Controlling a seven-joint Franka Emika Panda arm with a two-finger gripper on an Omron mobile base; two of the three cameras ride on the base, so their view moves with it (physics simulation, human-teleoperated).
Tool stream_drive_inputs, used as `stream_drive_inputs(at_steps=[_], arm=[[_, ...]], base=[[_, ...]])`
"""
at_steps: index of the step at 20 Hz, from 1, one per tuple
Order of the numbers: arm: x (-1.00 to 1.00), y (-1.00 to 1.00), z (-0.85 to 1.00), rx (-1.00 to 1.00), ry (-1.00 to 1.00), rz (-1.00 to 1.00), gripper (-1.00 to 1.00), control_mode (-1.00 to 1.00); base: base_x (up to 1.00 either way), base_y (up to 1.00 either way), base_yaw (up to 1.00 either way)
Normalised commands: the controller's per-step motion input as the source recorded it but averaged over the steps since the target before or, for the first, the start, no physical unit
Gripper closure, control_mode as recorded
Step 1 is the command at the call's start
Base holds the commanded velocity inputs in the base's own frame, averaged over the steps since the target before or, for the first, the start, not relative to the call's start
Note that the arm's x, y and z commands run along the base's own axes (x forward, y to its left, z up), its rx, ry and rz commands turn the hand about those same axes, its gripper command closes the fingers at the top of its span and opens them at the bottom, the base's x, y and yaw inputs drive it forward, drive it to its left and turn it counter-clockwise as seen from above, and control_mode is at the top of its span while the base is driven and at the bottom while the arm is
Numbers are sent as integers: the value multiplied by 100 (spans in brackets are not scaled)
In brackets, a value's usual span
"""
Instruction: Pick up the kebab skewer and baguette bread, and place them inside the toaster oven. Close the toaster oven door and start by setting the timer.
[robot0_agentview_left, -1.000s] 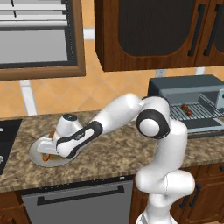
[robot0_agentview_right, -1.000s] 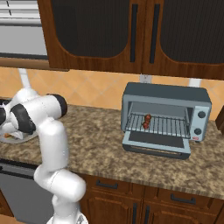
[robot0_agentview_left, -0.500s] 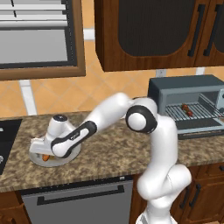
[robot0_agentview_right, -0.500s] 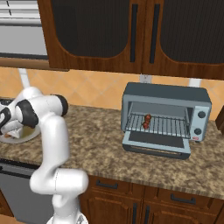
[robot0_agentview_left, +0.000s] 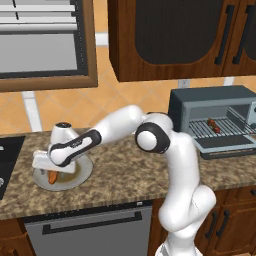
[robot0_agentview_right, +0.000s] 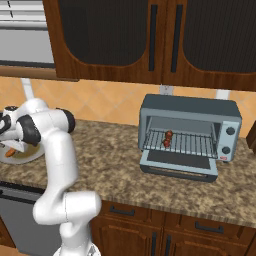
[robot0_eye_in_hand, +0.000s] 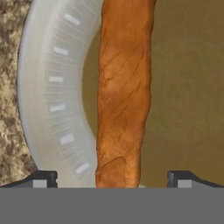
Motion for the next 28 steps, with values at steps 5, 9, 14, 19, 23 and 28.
stream_drive_inputs(at_steps=[5,9,14,19,23,28], arm=[[-3,0,-12,-2,2,0,-100,-100],[-11,0,-21,-1,0,0,-100,-100],[-11,0,-17,0,0,0,-100,-100],[0,2,-19,0,1,0,100,-100],[0,0,-18,0,1,0,100,-100],[-6,-2,-10,0,0,0,100,-100]], base=[[0,0,0],[0,0,0],[0,0,0],[0,0,0],[0,0,0],[0,0,0]])
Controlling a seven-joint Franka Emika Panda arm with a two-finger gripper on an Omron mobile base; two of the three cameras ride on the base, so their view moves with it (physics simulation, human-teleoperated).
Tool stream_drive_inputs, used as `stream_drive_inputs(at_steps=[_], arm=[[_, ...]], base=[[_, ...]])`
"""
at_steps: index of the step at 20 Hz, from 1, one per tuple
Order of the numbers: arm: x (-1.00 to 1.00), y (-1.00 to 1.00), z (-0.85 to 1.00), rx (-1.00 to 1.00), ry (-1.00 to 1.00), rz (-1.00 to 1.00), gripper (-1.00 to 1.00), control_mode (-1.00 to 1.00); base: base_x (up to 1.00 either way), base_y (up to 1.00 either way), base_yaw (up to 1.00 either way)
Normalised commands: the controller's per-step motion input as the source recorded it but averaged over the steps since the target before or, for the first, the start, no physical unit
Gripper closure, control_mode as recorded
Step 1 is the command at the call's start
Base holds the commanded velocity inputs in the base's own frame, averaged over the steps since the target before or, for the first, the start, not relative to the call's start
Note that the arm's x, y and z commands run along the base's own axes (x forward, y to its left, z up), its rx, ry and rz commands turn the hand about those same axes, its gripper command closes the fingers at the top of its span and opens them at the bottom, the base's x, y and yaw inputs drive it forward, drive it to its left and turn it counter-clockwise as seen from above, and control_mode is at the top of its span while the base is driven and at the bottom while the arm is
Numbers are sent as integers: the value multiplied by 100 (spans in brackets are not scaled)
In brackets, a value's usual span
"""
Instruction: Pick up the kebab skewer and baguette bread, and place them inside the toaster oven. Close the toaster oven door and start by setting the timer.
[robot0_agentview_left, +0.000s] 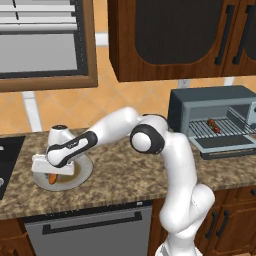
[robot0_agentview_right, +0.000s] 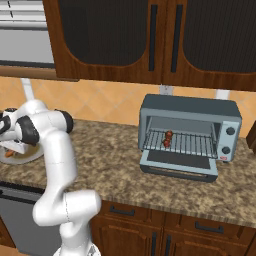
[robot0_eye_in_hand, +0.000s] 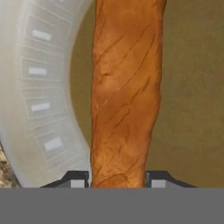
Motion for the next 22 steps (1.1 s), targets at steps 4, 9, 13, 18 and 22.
stream_drive_inputs(at_steps=[4,9,13,18,22], arm=[[-17,-33,27,4,-1,0,100,-100],[-51,-64,72,7,-10,0,100,-100],[-58,-100,71,6,-11,0,100,-100],[-64,-100,44,0,-1,0,100,-100],[-55,-100,25,0,0,0,100,-100]], base=[[0,0,0],[0,0,0],[0,0,0],[0,0,0],[0,0,0]])
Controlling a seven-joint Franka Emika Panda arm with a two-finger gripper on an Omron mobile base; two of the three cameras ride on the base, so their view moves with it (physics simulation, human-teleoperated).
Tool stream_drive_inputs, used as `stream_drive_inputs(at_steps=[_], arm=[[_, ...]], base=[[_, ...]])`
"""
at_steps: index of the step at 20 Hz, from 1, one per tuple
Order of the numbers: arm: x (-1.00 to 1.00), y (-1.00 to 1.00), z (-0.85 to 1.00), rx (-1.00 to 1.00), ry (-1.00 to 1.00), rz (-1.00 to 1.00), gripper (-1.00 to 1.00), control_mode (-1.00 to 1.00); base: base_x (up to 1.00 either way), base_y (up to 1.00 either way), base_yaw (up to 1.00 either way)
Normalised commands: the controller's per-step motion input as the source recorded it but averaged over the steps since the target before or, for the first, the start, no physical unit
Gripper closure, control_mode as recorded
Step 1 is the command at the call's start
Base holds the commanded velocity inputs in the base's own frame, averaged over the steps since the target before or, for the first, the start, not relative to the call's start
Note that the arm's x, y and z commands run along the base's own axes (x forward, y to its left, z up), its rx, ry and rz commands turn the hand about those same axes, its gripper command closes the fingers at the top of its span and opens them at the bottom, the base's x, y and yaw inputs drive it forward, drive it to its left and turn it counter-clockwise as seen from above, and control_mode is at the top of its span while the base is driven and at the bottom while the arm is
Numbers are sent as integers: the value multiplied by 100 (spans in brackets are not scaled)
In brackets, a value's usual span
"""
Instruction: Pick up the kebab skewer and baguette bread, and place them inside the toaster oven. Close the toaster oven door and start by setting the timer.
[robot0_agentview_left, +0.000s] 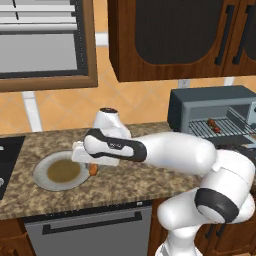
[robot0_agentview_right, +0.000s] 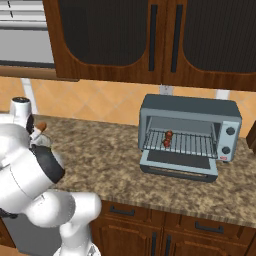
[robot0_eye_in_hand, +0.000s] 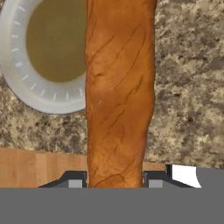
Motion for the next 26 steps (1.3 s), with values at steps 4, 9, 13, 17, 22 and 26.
stream_drive_inputs(at_steps=[4,9,13,17,22,26], arm=[[-45,-100,16,0,0,0,100,-100],[-22,-100,11,0,0,0,100,-100],[-7,-100,11,0,0,0,100,-100],[0,-100,20,0,0,-1,100,-100],[0,-100,26,-1,0,-1,100,-100],[0,-100,38,-3,0,0,100,-100]], base=[[0,0,0],[0,0,0],[0,0,0],[0,0,0],[0,0,0],[0,0,0]])
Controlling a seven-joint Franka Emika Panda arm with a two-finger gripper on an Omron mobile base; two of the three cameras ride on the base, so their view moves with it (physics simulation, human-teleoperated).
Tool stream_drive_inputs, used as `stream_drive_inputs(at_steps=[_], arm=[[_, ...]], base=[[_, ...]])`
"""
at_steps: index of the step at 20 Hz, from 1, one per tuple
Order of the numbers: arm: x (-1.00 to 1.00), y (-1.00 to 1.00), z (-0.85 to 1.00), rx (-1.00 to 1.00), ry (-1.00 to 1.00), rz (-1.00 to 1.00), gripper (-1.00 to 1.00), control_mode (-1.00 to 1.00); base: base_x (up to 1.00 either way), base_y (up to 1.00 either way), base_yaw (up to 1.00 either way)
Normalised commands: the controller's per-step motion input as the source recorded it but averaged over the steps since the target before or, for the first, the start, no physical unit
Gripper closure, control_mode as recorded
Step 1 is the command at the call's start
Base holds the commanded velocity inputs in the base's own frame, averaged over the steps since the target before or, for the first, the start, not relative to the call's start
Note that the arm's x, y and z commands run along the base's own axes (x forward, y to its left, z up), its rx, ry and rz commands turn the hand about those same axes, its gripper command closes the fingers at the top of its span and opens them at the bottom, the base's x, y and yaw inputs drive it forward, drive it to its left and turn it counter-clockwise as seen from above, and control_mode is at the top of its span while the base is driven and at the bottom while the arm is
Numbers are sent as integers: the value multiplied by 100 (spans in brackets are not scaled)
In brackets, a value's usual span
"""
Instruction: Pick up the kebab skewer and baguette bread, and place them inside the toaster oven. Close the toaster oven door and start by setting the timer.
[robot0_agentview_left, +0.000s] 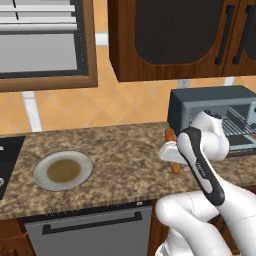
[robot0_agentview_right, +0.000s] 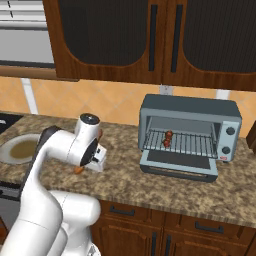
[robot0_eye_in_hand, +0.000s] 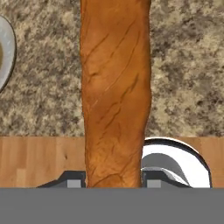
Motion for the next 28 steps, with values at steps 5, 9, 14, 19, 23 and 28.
stream_drive_inputs(at_steps=[5,9,14,19,23,28], arm=[[0,-95,47,-16,0,0,100,-100],[-2,-92,33,-25,0,4,100,-100],[0,-89,18,-27,0,3,100,-100],[-3,-93,4,-24,0,2,100,-100],[0,-90,0,-25,0,1,100,-100],[1,-86,0,-29,3,0,100,-100]], base=[[0,0,0],[0,0,0],[0,0,0],[0,0,0],[0,0,0],[0,0,0]])
